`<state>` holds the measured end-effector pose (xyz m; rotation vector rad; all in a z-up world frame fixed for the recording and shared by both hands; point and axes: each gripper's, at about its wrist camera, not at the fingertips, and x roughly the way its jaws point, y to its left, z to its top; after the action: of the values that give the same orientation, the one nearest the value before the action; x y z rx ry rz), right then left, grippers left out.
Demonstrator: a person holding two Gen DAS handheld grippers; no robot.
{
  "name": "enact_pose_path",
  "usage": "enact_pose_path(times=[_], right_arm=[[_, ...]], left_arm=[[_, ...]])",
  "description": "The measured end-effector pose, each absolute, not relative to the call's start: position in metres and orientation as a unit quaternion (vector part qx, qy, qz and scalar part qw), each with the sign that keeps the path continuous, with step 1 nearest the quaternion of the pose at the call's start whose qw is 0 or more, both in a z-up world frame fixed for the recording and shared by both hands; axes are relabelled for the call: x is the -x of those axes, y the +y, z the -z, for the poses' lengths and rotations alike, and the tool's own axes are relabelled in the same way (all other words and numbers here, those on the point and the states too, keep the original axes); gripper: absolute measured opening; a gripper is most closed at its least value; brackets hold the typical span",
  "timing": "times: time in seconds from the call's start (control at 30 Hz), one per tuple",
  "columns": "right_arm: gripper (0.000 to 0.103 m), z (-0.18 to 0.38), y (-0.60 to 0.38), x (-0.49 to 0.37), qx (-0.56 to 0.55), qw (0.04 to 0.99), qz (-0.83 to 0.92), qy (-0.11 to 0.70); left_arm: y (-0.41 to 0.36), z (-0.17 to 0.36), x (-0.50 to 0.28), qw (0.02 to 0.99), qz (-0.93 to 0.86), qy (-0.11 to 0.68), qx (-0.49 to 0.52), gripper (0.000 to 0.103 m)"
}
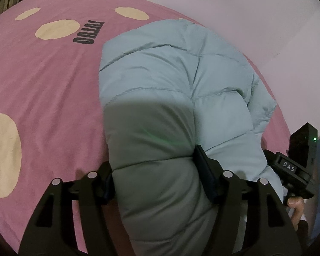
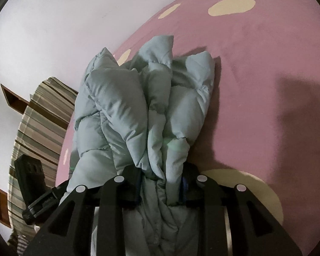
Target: Fold large clothes
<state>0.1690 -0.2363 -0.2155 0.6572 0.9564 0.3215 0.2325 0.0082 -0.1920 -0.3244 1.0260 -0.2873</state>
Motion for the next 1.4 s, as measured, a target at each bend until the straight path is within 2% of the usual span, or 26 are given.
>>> enact_pose_path(times=[0.3,0.43,0.6,0.8,1.07,1.13,1.4], right_arm=[[0.044,0.207,-0.219,-0.162,-0.305,0.833,-0.107,0.448],[0.057,0.204,-0.222,-0.157,-0.307,0.837,-0.086,0.444],[0.065,0.203,-0.233,-0.149,-0.318,0.838,-0.062,0.438],[0.065,0.192,-0.255,-0.13,-0.338,0.84,-0.029,0.423],[0.066,0.154,-0.238,-0.096,-0.233,0.88,0.036,0.413],[0.071,0.144,-0.227,-0.084,-0.202,0.891,0.044,0.404],[0.077,0.114,-0.191,-0.05,-0.113,0.921,0.048,0.37]], left_arm=[[0.005,0.183,-0.227,0.86,0.115,0.482,0.122,0.075],[0.001,0.177,-0.222,0.87,0.098,0.473,0.1,0.081],[-0.003,0.171,-0.215,0.88,0.077,0.464,0.075,0.084],[-0.009,0.16,-0.207,0.891,0.054,0.449,0.043,0.084],[-0.012,0.135,-0.178,0.911,0.015,0.412,0.015,0.084],[-0.011,0.129,-0.168,0.915,0.006,0.404,0.017,0.085],[-0.009,0.113,-0.134,0.924,-0.018,0.382,0.014,0.091]])
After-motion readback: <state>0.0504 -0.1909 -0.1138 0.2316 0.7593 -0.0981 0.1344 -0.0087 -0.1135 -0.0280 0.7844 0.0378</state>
